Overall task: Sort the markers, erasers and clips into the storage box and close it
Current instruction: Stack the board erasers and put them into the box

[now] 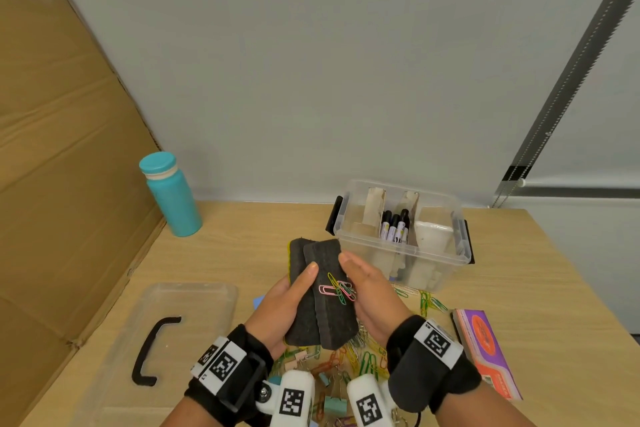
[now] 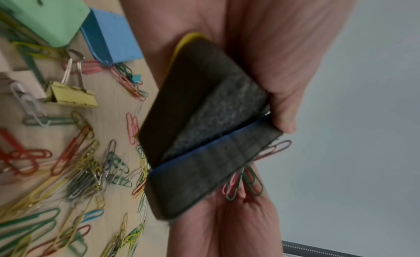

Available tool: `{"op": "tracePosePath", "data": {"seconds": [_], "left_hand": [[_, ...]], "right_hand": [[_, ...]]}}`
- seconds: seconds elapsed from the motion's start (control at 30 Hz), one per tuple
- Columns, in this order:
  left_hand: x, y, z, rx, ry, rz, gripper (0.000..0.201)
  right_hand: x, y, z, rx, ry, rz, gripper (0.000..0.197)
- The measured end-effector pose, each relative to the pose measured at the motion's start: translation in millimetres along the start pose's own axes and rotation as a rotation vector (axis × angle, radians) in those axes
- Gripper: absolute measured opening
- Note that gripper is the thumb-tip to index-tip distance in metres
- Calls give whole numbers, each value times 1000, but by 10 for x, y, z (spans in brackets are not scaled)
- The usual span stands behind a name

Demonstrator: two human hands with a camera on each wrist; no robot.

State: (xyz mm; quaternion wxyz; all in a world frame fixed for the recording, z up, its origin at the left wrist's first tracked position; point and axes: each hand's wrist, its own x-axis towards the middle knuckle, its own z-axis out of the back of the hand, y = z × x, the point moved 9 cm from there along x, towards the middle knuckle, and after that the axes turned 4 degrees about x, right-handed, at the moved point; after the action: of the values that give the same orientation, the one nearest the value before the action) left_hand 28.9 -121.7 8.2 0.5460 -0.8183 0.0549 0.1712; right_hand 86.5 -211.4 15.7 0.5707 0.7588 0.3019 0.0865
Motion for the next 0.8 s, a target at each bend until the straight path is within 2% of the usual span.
{"op": "tracePosePath", "data": {"seconds": [0.07,0.23,0.37,0.43,0.53,0.6,0.67,0.73,0.8], "left_hand": [[-7,-4,-4,-6,14,-6,50],[15,-71,54,-19,9,-24,51],[73,-114,168,-80,-36,-39,53],[103,-122,187,-76,-52,-40,55],[133,-124,185,-26,-64,-41,59],[147,-128,206,-5,-80,-46,59],[158,-129,248,-3,-101,-53,58],[164,-102,293,2,-118,-45,59],[155,-53,323,9,-125,-30,59]], "right_hand": [[0,28,-30,-79,25,26,33],[-1,101,-30,-502,64,126,36],[-279,407,-143,-921,-34,514,41],[-369,375,-247,-1015,17,625,31],[-287,280,-124,-947,-17,586,9],[-225,191,8,-1000,-43,522,7],[-176,3,125,-1168,10,400,9],[-163,-209,209,-1403,91,255,20],[-207,-185,211,-1434,81,273,29]]}}
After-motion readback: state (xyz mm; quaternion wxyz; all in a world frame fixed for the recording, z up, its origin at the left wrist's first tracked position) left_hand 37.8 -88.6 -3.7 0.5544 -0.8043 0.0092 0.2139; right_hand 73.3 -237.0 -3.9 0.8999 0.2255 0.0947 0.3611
